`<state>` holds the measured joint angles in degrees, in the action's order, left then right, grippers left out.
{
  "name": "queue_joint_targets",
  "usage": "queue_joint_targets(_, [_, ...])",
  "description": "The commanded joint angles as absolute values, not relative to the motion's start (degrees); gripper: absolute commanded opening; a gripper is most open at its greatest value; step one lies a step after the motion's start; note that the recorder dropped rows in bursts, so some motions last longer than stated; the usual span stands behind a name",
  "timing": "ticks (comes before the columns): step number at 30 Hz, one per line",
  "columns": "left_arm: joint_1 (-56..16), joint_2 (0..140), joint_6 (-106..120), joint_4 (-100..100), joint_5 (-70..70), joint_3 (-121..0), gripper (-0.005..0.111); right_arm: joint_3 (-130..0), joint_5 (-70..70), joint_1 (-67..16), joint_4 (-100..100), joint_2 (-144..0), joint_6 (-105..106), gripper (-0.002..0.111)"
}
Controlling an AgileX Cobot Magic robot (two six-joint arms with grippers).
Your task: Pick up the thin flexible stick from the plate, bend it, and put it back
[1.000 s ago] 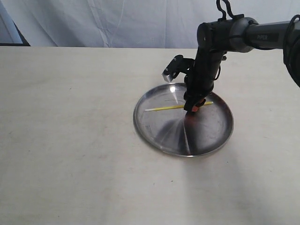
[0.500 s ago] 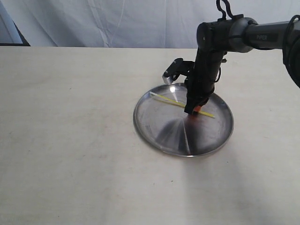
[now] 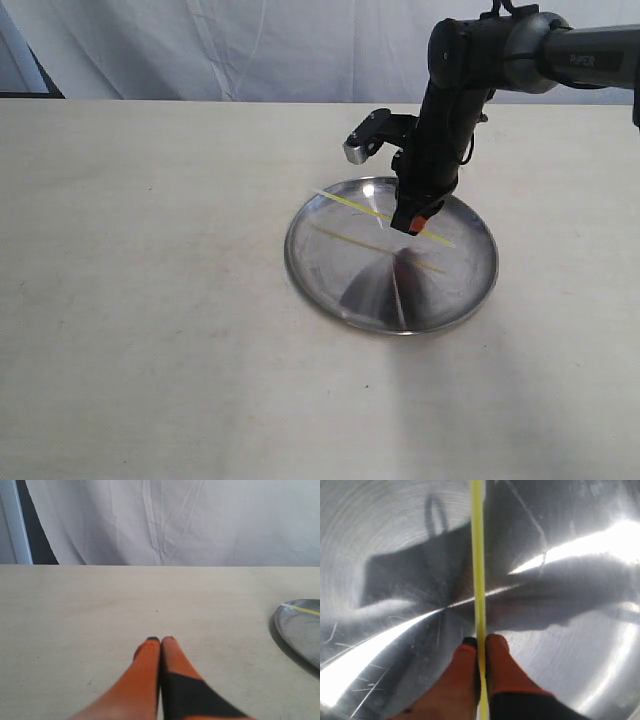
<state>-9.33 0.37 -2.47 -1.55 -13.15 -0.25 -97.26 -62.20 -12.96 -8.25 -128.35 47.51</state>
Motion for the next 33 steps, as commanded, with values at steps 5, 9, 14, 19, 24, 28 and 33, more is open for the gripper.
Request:
queue_joint_targets(5, [-9.3, 0.0, -2.5, -1.3, -12.8, 0.0, 0.000, -96.9, -62.2, -12.7, -11.1, -127.6, 48.1, -0.001])
queue_joint_targets(9, [-9.3, 0.0, -2.5, -0.8, -12.8, 0.0, 0.000, -96.9, -62.3, -12.7, -11.9, -127.6, 48.1, -0.001])
queue_joint_targets(14, [-9.3, 0.0, -3.1, 3.4, -11.0, 0.0, 0.000, -96.9, -62.6, -12.7, -13.2, -127.6, 48.1, -0.001])
queue_joint_targets(19, [-9.3, 0.0, -10.7, -27.5, 3.2, 0.0, 0.000, -96.9, -62.8, -12.7, -13.2, -127.6, 48.1, -0.001])
queue_joint_targets(24, [-9.3, 0.0, -18.6, -47.0, 16.3, 0.0, 0.000, -96.9, -62.8, -12.7, -13.5, -127.6, 48.1, -0.001])
queue_joint_targets(28, [-9.3, 0.4, -23.5, -46.7, 5.3, -2.0, 0.000, -96.9, -63.0, -12.7, -14.9, -127.5, 48.1, -0.001])
queue_joint_targets(33, [-9.3, 17.8, -23.6, -46.9, -3.6, -12.2, 0.000, -96.9, -63.4, -12.7, -18.6, -123.5, 48.1, -0.001])
